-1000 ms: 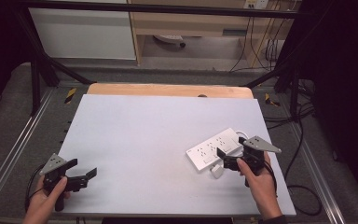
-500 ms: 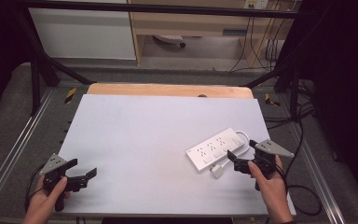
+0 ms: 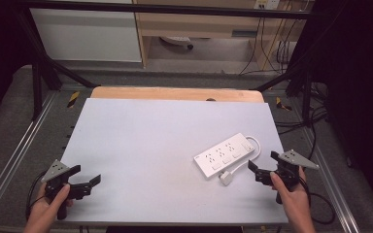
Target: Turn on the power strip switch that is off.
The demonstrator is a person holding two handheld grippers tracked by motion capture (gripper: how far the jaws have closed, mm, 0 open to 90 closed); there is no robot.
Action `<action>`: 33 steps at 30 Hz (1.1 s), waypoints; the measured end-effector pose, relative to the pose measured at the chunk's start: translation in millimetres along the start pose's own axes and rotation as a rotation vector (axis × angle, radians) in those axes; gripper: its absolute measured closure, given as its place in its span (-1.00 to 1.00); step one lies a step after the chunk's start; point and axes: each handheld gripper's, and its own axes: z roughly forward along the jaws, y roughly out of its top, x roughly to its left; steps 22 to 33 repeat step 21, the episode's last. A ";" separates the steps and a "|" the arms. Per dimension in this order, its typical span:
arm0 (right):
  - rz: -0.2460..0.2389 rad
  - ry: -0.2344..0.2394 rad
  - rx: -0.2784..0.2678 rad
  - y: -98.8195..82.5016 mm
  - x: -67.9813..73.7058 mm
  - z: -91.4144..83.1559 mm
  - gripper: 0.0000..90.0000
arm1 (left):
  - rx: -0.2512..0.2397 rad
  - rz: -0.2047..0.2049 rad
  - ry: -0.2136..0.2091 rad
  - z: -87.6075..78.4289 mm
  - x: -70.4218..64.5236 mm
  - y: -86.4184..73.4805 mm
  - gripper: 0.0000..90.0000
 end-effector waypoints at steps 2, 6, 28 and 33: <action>0.002 -0.002 0.005 -2.5 -3.9 -1.3 -0.96 | 0.000 -0.001 0.001 0.0 0.0 0.0 -0.85; 0.023 -0.013 0.016 -7.4 -10.6 -2.7 -0.96 | 0.000 0.000 0.000 0.0 0.0 -0.1 -0.85; 0.054 -0.023 0.145 -32.5 -21.8 8.4 -0.94 | 0.001 0.004 -0.001 0.1 -0.2 0.0 -0.85; 0.054 -0.023 0.145 -32.5 -21.8 8.4 -0.94 | 0.001 0.004 -0.001 0.1 -0.2 0.0 -0.85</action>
